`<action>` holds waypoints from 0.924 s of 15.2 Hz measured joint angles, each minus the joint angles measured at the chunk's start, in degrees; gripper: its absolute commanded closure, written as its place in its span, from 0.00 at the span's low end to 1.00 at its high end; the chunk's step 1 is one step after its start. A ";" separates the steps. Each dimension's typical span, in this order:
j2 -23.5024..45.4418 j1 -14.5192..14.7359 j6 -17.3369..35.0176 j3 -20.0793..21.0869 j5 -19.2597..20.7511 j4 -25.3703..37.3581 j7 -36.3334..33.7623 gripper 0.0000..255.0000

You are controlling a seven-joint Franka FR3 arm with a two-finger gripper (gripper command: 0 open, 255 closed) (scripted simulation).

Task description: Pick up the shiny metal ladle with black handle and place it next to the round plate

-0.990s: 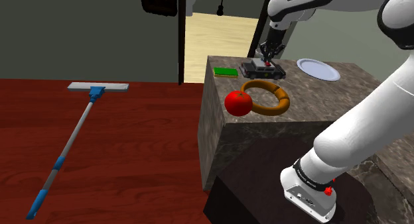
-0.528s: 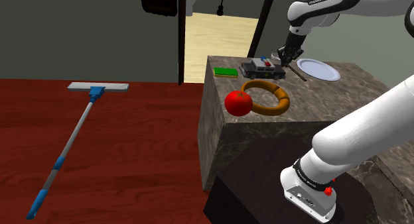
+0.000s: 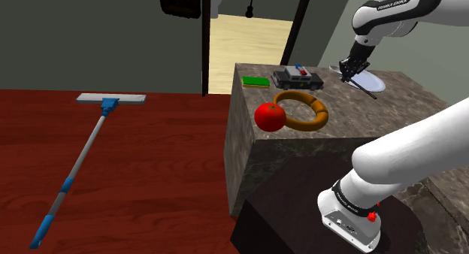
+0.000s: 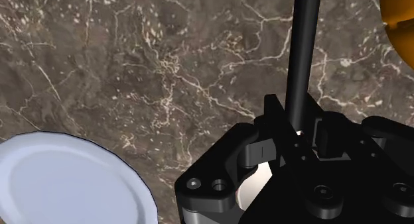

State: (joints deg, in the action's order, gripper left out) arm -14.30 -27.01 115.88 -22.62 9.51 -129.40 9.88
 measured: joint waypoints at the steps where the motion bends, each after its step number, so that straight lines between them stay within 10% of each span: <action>1: -0.59 -0.64 0.22 -0.77 0.47 -0.66 1.11 1.00; 14: -1.49 -8.19 0.49 -12.98 3.88 0.58 19.14 1.00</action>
State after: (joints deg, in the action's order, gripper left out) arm -15.78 -35.20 116.37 -35.60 13.39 -128.82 29.02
